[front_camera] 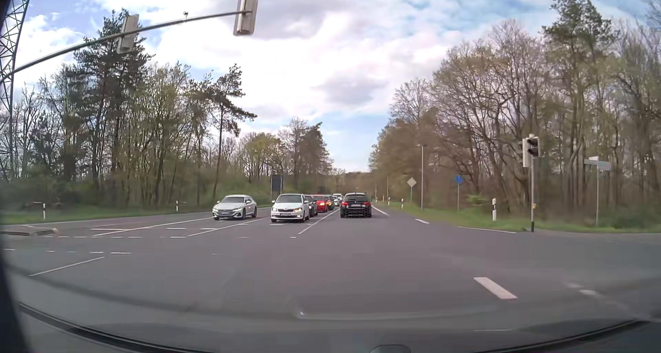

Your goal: Follow the waypoints while adhering to traffic rules and regulations

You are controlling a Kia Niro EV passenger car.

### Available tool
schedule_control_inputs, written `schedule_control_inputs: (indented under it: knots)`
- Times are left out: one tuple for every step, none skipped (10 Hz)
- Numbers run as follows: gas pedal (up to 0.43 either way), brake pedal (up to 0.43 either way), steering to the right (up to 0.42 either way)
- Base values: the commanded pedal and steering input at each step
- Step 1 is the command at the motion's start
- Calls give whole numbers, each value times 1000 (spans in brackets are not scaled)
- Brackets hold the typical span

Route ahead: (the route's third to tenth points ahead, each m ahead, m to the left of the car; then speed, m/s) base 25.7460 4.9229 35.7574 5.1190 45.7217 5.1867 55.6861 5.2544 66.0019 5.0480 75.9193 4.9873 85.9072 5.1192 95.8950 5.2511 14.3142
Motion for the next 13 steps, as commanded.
schedule_control_inputs:
  knots:
    - [20, 0, 0]
    - [0, 0, 0]
    - [0, 0, 0]
    - [0, 0, 0]
    - [0, 0, 0]
    - [0, 0, 1]
    - [0, 0, 2]
    - [0, 0, 2]
    - [0, 0, 2]
    - [0, 0, 2]
    - [0, 0, 2]
    - [0, 0, 2]
    - [0, 0, 2]
